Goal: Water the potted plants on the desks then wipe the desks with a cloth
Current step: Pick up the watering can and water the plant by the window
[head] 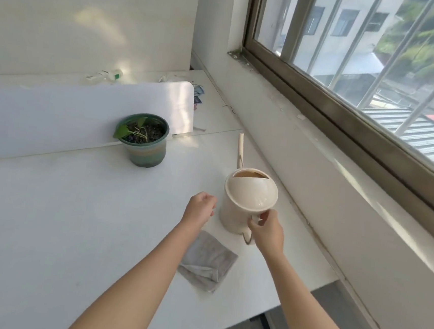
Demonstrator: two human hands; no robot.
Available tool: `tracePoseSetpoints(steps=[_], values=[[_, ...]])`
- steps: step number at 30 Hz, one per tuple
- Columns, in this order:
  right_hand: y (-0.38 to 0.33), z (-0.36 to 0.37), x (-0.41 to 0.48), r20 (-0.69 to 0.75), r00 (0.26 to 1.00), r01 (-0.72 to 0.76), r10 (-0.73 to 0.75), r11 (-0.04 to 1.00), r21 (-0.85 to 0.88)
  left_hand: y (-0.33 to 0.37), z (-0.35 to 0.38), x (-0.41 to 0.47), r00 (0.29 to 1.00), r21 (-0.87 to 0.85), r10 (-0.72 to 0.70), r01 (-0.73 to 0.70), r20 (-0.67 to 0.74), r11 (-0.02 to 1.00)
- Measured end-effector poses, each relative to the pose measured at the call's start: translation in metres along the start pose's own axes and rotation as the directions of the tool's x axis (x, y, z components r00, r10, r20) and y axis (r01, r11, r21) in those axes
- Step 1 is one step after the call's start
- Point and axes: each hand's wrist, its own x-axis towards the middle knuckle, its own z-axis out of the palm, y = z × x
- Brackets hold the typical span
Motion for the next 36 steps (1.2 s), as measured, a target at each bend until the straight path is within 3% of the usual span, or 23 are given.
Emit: tracePoseSetpoints(steps=[6, 13, 18, 22, 28, 36], values=[[0.028, -0.021, 0.027, 0.115, 0.992, 0.046, -0.052, 0.998, 0.051, 0.013, 0.026, 0.045, 0.994, -0.057, -0.048, 0.043, -0.102, 0.997], [0.05, -0.066, 0.077, 0.306, 0.946, 0.06, -0.101, 0.988, 0.141, 0.012, 0.053, 0.088, 0.954, -0.258, -0.19, 0.129, -0.231, 0.958], [0.061, -0.073, 0.088, 0.321, 0.933, 0.058, -0.16, 0.95, 0.306, 0.014, 0.07, 0.107, 0.958, -0.424, -0.251, 0.171, -0.14, 0.89], [0.063, -0.076, 0.091, 0.353, 0.923, 0.028, -0.152, 0.942, 0.333, 0.013, 0.076, 0.114, 0.965, -0.519, -0.257, 0.191, -0.056, 0.833], [0.055, -0.079, 0.092, 0.368, 0.922, 0.001, -0.117, 0.954, 0.301, 0.018, 0.073, 0.111, 0.958, -0.533, -0.283, 0.212, -0.054, 0.819], [0.002, -0.084, 0.087, 0.325, 0.909, 0.171, -0.262, 0.944, 0.281, 0.021, 0.023, 0.093, 0.976, -0.493, -0.206, 0.148, -0.065, 0.857]])
